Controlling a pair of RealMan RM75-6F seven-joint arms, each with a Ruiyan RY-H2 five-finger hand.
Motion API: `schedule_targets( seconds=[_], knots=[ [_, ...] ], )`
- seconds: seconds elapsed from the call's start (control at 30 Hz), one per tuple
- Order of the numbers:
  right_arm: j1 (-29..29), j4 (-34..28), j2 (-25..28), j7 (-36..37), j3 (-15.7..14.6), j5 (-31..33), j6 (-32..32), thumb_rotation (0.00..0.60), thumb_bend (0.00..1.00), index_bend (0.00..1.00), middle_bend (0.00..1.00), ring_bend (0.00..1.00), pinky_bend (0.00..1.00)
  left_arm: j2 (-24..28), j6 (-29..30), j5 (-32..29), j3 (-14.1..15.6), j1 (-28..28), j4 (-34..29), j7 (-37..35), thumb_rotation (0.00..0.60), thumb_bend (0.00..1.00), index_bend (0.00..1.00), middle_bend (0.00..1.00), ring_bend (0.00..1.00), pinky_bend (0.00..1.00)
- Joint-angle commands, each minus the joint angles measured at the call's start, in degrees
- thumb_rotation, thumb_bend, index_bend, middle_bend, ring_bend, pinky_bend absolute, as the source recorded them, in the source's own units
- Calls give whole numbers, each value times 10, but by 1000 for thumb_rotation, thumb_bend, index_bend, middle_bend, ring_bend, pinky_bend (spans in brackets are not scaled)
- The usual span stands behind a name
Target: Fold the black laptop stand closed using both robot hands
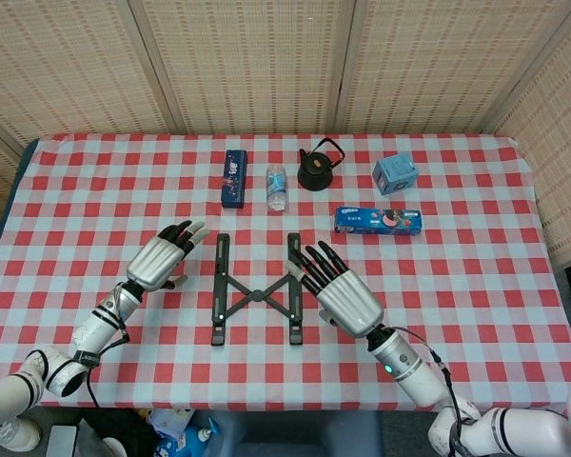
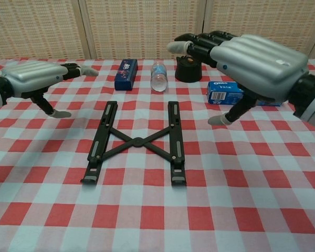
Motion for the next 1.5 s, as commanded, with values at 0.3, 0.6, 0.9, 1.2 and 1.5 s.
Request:
schedule_targets(
  seconds=[0.3, 0.6, 0.9, 1.2, 1.5],
  knots=[
    [7, 98, -60, -40, -9, -34, -20, 600, 0, 0, 0, 0, 0, -67, -45, -17, -8, -38, 62, 41, 600, 223, 0, 0, 0, 152],
    [0, 176, -102, -24, -10, -41, -19, 600, 0, 0, 0, 0, 0, -102, -63, -38, -10, -47, 102, 53, 600, 223, 0, 0, 0, 151],
    [11, 226, -135, -30, 0, -36, -40, 600, 0, 0, 0, 0, 0, -109, -69, -48, -10, -49, 115, 50, 600, 223, 0, 0, 0, 151],
    [23, 267, -168, -42, 3, -36, -60, 600, 0, 0, 0, 0, 0, -112, -63, -49, -9, -48, 118, 43, 600, 223, 0, 0, 0, 151],
    [33, 290, -186, -53, 8, -32, -74, 600, 0, 0, 0, 0, 0, -119, -64, -53, -7, -48, 124, 36, 600, 223, 0, 0, 0, 151]
  ],
)
